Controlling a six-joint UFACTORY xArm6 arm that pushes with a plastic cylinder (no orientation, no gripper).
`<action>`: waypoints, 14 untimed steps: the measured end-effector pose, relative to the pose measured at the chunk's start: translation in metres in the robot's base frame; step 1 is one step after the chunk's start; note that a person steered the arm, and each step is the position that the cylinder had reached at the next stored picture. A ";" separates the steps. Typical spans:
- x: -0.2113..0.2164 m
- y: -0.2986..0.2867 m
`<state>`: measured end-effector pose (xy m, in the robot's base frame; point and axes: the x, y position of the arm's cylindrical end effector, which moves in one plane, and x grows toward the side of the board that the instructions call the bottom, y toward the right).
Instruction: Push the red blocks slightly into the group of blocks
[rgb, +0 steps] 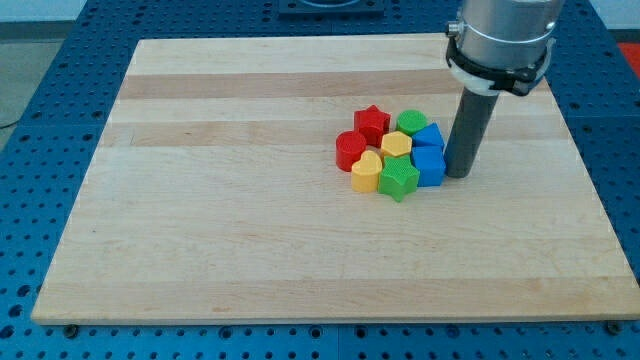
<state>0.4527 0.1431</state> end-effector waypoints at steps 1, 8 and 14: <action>0.006 0.008; -0.093 -0.194; -0.114 -0.129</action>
<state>0.3390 0.0139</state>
